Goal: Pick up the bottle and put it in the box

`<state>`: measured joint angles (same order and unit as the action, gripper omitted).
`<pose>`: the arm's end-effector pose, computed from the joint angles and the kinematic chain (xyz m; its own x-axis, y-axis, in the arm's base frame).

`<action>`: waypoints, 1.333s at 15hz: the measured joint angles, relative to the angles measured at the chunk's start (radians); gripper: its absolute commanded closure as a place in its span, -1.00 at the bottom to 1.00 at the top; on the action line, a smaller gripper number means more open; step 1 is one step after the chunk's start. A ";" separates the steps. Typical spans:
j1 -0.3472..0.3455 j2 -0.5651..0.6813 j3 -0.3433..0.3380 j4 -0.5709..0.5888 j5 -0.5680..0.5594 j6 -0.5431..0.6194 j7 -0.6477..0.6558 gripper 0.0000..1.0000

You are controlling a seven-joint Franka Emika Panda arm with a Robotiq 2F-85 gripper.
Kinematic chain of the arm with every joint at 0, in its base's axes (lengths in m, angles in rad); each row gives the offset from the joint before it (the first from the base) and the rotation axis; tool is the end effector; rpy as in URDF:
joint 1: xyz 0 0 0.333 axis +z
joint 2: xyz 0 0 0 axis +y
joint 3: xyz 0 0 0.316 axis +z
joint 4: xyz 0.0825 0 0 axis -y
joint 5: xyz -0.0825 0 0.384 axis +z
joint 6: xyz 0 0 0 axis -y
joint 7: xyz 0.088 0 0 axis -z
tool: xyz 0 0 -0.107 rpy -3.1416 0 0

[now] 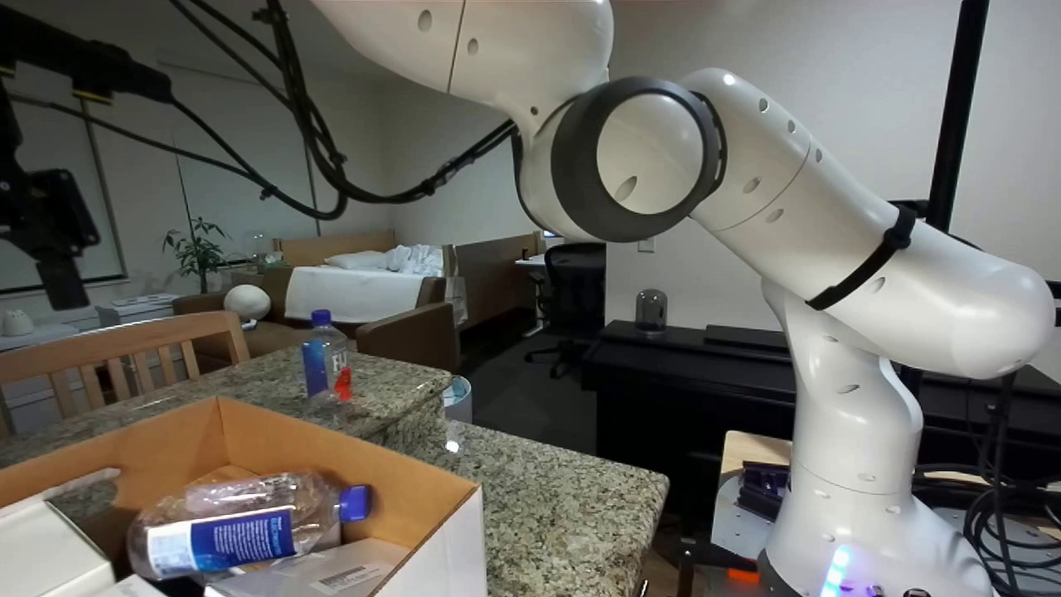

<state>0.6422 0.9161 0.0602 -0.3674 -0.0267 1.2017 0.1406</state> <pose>0.5722 0.4447 0.5344 0.8588 0.5055 -0.0834 0.5065 -0.8622 -0.0106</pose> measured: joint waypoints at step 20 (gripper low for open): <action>-0.426 -0.063 -0.066 0.010 0.022 -0.036 0.237 -1.00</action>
<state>0.2165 0.8527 -0.0057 -0.3579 -0.0044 1.1659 0.3780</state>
